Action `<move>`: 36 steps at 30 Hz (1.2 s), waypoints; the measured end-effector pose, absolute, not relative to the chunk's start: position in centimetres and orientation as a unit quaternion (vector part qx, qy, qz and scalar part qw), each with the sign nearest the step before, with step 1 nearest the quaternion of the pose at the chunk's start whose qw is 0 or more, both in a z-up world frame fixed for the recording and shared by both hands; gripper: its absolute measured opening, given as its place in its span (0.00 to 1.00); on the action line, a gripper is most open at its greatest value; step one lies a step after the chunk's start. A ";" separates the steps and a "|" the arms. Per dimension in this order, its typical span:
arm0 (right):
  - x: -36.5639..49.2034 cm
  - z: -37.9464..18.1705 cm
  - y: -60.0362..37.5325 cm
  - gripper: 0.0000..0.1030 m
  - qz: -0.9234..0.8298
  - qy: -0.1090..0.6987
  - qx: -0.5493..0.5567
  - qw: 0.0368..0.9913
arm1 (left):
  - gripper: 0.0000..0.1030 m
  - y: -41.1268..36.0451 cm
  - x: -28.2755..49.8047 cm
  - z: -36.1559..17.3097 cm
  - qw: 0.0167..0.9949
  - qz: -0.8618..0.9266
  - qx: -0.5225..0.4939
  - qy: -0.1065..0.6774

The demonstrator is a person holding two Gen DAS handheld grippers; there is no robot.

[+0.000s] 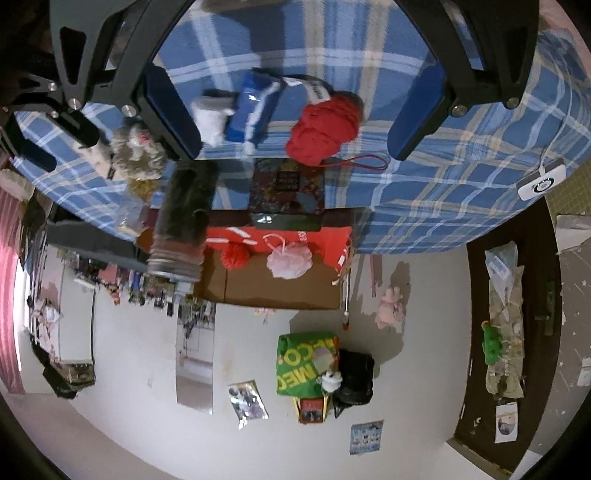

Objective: Organize soft objects
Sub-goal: 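Grasp the red knitted ball with the left tool while the right tool grasps the cream crocheted toy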

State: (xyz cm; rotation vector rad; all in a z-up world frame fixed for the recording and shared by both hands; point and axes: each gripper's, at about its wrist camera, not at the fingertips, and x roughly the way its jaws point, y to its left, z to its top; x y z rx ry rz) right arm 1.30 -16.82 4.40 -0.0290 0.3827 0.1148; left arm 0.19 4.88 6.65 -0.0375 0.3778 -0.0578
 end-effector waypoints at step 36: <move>5.2 5.1 -18.7 0.13 0.179 0.242 0.073 0.951 | 0.44 2.5 3.7 6.9 0.952 -0.150 -0.044 0.264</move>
